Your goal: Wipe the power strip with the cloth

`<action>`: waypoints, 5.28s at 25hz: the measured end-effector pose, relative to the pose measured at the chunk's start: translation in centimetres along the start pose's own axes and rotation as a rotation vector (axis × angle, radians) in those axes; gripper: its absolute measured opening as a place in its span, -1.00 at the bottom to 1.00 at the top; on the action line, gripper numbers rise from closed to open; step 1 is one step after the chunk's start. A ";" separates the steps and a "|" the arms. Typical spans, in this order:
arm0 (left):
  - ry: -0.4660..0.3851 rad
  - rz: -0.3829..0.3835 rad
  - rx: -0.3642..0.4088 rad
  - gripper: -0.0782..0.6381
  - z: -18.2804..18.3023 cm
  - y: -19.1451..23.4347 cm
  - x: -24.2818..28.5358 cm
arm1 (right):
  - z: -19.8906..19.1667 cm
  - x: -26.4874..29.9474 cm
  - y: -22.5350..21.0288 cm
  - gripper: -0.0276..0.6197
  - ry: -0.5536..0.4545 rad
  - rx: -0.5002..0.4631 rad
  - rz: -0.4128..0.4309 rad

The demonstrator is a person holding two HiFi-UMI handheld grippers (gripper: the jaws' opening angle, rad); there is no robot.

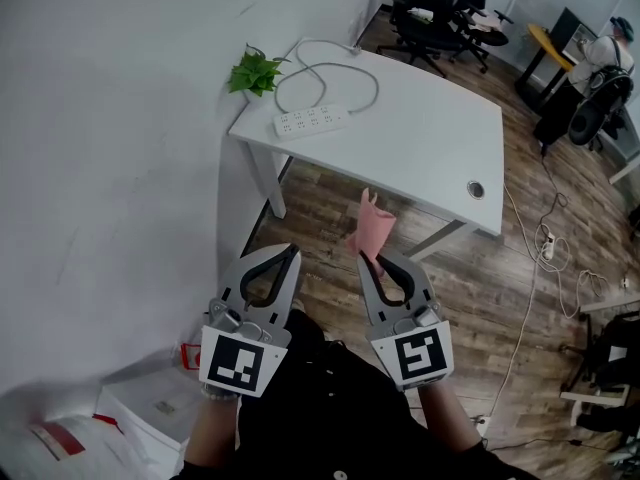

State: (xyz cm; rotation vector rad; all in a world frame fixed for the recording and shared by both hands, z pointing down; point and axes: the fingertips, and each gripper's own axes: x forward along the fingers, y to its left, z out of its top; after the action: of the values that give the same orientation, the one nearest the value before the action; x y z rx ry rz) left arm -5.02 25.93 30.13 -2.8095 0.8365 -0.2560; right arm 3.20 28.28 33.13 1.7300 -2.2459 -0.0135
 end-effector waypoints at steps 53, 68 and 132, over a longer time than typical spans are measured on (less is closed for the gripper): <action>-0.022 -0.055 -0.057 -0.74 -4.7 26.9 24.8 | 5.1 31.5 -15.7 -0.77 0.096 -0.059 -0.076; 0.001 -0.021 -0.075 -0.74 -5.8 28.9 25.7 | 4.7 34.2 -17.0 -0.77 0.126 -0.076 -0.056; 0.193 0.367 -0.119 -0.74 -8.1 30.8 24.4 | -19.0 47.7 -24.6 -0.77 0.673 -0.122 0.243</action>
State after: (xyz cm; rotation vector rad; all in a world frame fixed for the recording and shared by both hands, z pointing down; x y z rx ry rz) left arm -2.67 -14.00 33.25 -2.6955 1.4309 -0.4344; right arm 20.25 -20.20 57.63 1.1518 -1.8725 0.4117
